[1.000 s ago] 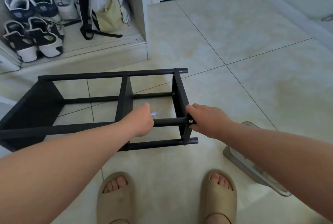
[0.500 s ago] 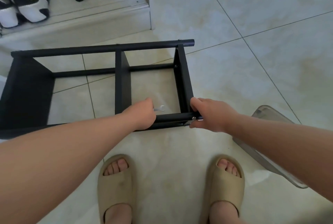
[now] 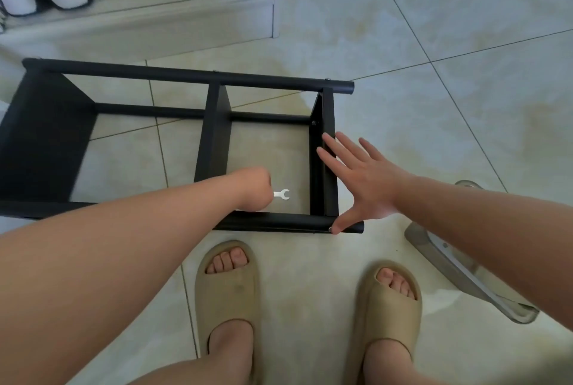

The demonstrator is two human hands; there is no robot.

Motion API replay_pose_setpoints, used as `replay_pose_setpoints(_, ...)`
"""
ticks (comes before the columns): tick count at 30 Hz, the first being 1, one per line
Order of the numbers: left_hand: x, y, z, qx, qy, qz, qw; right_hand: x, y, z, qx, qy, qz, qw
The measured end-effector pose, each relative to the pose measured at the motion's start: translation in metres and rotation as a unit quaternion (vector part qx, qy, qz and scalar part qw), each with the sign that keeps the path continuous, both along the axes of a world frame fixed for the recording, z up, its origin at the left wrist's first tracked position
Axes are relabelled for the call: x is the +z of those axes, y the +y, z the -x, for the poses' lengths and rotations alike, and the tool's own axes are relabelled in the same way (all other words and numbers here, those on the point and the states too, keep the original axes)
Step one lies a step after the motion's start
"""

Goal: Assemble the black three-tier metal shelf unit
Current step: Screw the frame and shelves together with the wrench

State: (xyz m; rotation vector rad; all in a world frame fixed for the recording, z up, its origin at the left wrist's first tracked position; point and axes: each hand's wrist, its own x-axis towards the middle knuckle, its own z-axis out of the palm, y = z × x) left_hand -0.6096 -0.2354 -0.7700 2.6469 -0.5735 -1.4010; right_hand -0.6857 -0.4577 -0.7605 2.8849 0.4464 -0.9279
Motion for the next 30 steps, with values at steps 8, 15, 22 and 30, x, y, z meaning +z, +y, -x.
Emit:
replay_pose_setpoints(8, -0.034, -0.029, -0.011, 0.023, 0.08, 0.147, 0.986, -0.02, -0.004, 0.006, 0.028, -0.037, -0.065, 0.997)
replay_pose_setpoints(15, -0.046, -0.031, -0.007, 0.153, 0.137, 0.236, 0.95, -0.037, -0.003, 0.012, 0.016, -0.068, -0.116, 0.991)
replay_pose_setpoints(22, -0.044, -0.046, 0.002, 0.346, 0.316, 0.28, 0.838, -0.045, -0.004, 0.011, -0.004, -0.076, -0.173, 0.982)
replay_pose_setpoints(30, -0.05, -0.048, 0.005, 0.382, 0.301, 0.27, 0.831, -0.049, -0.006, 0.011, -0.009, -0.082, -0.196, 0.977)
